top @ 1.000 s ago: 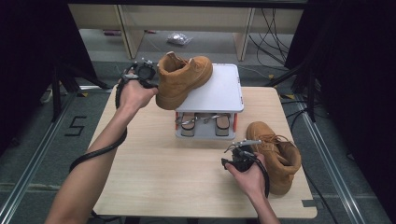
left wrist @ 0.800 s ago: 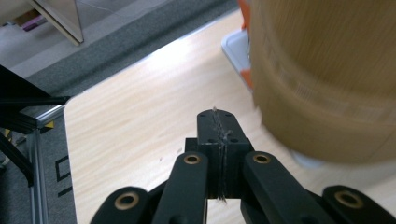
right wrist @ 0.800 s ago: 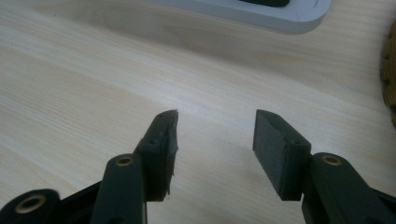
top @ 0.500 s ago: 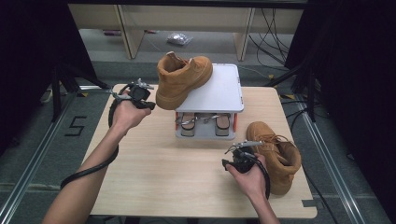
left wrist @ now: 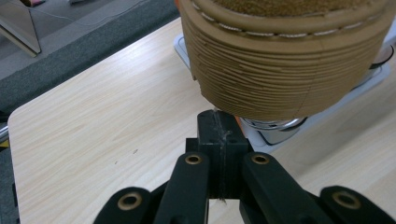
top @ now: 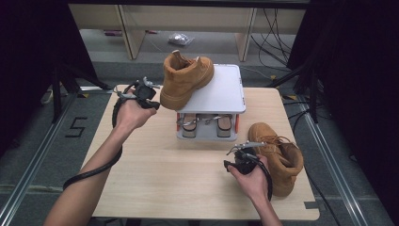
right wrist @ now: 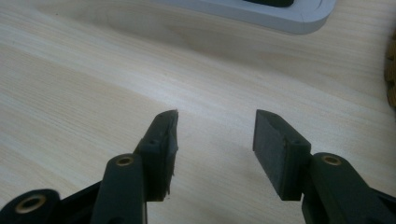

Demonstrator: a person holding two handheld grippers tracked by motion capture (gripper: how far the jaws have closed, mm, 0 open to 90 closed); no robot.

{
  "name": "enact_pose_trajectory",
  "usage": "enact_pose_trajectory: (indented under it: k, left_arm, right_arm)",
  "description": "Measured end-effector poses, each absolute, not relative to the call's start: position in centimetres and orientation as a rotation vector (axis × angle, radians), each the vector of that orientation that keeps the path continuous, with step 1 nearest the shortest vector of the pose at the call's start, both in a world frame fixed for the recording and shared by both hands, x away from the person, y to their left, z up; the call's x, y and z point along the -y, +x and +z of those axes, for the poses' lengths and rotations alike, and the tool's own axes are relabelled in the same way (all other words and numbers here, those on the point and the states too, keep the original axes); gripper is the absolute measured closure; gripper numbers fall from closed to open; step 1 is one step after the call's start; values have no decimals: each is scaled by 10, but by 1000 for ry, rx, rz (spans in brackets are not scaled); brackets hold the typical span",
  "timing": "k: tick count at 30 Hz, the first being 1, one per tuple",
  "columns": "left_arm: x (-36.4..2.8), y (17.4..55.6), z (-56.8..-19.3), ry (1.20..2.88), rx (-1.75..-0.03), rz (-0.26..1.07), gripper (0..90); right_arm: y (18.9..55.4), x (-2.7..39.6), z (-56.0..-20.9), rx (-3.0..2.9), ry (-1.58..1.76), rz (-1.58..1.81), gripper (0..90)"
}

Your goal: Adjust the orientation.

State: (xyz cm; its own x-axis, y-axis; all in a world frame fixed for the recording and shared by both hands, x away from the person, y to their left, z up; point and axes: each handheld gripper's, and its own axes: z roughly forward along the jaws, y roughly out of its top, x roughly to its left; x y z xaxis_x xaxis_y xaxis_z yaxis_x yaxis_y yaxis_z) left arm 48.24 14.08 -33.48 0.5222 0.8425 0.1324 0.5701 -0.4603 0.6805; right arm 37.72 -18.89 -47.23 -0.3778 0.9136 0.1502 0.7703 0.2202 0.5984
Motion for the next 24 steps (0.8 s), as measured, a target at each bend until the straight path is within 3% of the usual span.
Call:
enact_pose_trajectory:
  k: [24]
  left_arm:
    - [-93, 488, -339, 2294, -1079, 501, 898]
  right_arm:
    - [374, 189, -470, -2260, 1632, 879, 504]
